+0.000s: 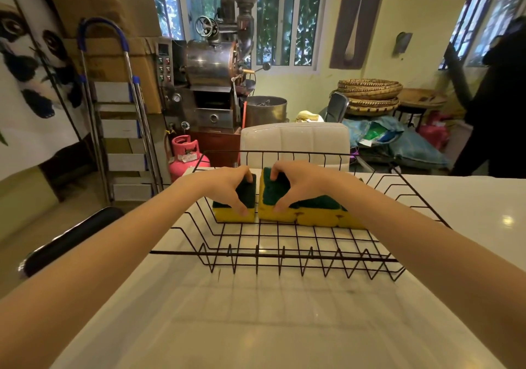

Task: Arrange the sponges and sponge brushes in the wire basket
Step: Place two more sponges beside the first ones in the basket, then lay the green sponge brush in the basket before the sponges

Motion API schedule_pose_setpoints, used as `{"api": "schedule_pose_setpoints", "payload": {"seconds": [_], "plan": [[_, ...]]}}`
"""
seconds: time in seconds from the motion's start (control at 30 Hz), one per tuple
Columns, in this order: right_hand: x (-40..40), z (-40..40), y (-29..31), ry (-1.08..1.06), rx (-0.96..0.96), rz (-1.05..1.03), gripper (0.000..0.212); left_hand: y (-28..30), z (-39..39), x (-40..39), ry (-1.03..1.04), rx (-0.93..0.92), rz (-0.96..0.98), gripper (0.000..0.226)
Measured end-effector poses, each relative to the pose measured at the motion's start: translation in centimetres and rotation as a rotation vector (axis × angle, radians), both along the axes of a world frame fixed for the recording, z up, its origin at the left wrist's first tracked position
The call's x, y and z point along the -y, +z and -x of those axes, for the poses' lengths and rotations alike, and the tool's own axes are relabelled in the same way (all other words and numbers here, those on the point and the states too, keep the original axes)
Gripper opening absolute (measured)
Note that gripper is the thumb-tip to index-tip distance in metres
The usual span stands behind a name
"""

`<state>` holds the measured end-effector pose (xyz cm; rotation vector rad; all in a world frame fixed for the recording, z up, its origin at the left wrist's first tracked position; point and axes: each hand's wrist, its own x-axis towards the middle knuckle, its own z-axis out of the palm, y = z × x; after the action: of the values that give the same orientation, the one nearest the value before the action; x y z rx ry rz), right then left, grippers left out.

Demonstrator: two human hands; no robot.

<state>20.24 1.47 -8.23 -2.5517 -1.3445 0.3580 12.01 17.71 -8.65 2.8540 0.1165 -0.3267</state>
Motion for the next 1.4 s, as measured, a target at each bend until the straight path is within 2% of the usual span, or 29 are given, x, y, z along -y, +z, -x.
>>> {"api": "schedule_pose_setpoints", "payload": {"seconds": [0.43, 0.57, 0.63, 0.83, 1.0, 1.1, 1.23, 1.4], "plan": [[-0.7, 0.4, -0.5, 0.043, 0.056, 0.128, 0.068, -0.1, 0.3, 0.7, -0.012, 0.018, -0.005, 0.062], [-0.2, 1.3, 0.0, 0.056, 0.113, 0.201, 0.066, 1.3, 1.0, 2.0, 0.01, -0.079, -0.087, 0.066], [0.6, 2.0, 0.6, 0.036, 0.102, 0.167, 0.068, 2.6, 1.7, 3.1, -0.003, -0.156, -0.104, 0.067], [5.5, 6.6, 3.9, 0.056, 0.031, -0.033, 0.06, 6.2, 5.7, 6.9, -0.097, -0.232, 0.041, 0.066], [11.0, 10.8, 4.7, 0.03, -0.009, -0.156, 0.058, 7.0, 10.3, 10.7, -0.221, -0.104, 0.187, 0.061], [14.4, 13.0, 4.3, -0.002, -0.054, -0.222, 0.065, 6.1, 12.9, 13.1, -0.246, -0.03, 0.252, 0.073], [18.6, 15.0, 2.9, -0.029, -0.089, -0.199, 0.078, 4.2, 15.1, 16.6, -0.299, -0.013, 0.268, 0.093], [23.0, 16.6, 0.6, -0.084, -0.174, -0.084, 0.083, 1.7, 16.7, 19.3, -0.377, -0.128, 0.273, 0.094]]}}
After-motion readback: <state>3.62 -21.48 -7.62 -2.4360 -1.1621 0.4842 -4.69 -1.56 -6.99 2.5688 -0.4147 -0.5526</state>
